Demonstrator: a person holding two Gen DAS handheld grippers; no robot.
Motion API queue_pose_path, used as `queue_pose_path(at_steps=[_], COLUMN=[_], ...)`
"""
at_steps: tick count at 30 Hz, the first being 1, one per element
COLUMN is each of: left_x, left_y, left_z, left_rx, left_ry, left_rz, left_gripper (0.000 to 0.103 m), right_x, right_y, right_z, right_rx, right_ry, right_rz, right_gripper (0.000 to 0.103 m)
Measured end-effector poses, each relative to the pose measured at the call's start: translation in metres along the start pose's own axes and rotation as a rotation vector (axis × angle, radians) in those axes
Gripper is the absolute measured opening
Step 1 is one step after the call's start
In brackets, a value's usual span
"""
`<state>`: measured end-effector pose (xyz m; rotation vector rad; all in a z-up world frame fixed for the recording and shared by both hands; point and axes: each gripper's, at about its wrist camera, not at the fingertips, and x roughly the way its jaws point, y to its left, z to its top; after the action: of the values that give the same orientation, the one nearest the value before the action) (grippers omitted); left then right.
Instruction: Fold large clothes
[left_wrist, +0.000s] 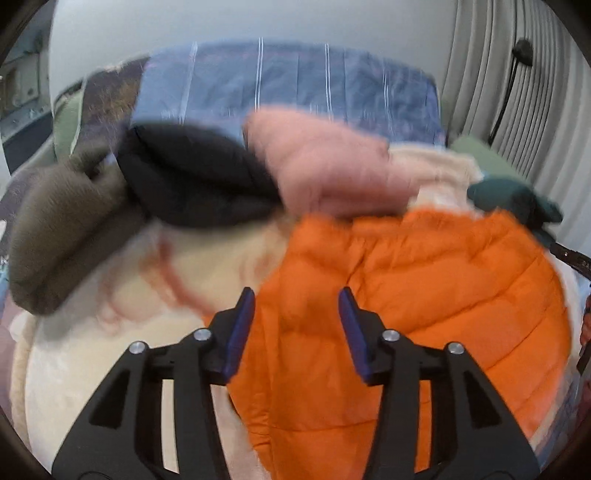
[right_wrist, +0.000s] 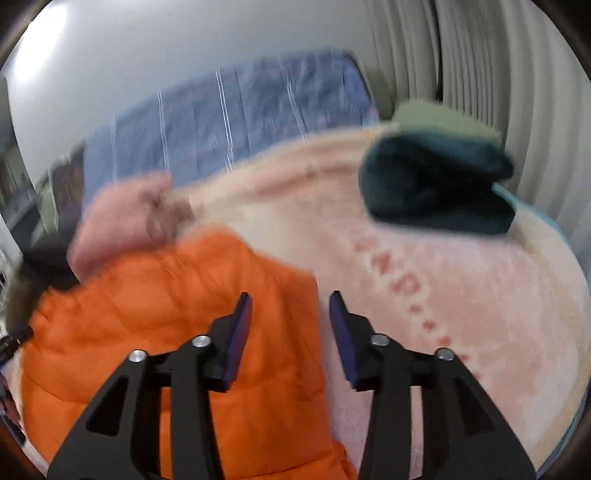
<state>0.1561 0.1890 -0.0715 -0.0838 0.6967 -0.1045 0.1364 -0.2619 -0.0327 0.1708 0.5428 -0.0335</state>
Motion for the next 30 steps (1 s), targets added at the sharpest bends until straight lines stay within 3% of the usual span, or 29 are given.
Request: queue_pose_path(at_steps=[3,6,9,11,12,15,20,30], left_x=[-0.023,-0.005,0.039,0.074,0.087,0.098,0.103,0.116], left_y=[-0.026,-0.061,-0.092,-0.101,-0.101,-0.085,-0.077,-0.069], left_z=[0.024,0.032,0.026,0.014,0.007,0.001,-0.008,-0.013], left_rx=[0.0,0.019,0.035,0.069,0.092,0.04,0.015,-0.031], left_ry=[-0.087,-0.037,0.038,0.086,0.094,0.067,0.06,0.088], left_rz=[-0.058,-0.072,-0.004,0.101,0.151,0.119,0.084,0.044], left_gripper=[0.053,0.061,0.069,0.075,0.081,0.082,0.084,0.086], right_x=[-0.007,0.015,0.059,0.096,0.114,0.121,0.125,0.14], right_y=[0.039,0.081,0.102,0.098,0.088,0.07,0.068,0.069], right_z=[0.008,0.005,-0.008,-0.024,-0.031,-0.035,-0.041,-0.047], right_rx=[-0.066,-0.14,-0.189,-0.208,-0.178,-0.097,-0.1,-0.08], right_ry=[-0.035,0.016,0.082,0.147,0.176,0.179,0.158,0.204], right_rz=[0.071,0.128,0.045,-0.02,0.01,0.077,0.095,0.118], right_gripper=[0.062,0.067,0.077,0.083,0.085,0.086,0.088,0.089])
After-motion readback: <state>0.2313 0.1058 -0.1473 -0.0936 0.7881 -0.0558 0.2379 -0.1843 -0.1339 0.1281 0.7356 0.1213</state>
